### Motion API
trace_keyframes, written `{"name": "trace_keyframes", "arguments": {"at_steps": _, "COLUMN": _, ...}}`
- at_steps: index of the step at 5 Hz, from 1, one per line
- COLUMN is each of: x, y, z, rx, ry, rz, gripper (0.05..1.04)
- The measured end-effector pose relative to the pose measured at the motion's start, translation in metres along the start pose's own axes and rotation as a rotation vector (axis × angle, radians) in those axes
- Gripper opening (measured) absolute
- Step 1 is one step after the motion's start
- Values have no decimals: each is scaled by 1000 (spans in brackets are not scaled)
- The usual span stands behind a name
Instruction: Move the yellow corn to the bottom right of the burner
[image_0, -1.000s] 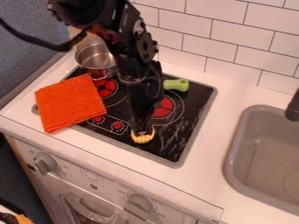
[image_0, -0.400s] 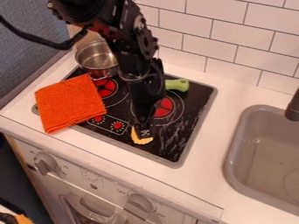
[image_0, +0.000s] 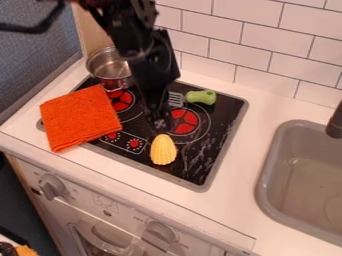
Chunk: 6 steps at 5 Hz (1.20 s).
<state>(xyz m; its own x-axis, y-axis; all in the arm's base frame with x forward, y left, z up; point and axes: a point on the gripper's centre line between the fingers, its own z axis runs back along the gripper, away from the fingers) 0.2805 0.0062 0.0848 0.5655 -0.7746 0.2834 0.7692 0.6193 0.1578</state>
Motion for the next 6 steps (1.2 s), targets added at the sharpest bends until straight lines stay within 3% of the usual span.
{"name": "trace_keyframes", "arguments": {"at_steps": 1, "x": 8, "y": 4, "z": 25, "rx": 37, "ry": -30, "rz": -28, "gripper": 1001}}
{"name": "trace_keyframes", "arguments": {"at_steps": 6, "x": 8, "y": 5, "z": 26, "rx": 41, "ry": -31, "rz": -28, "gripper": 1001}}
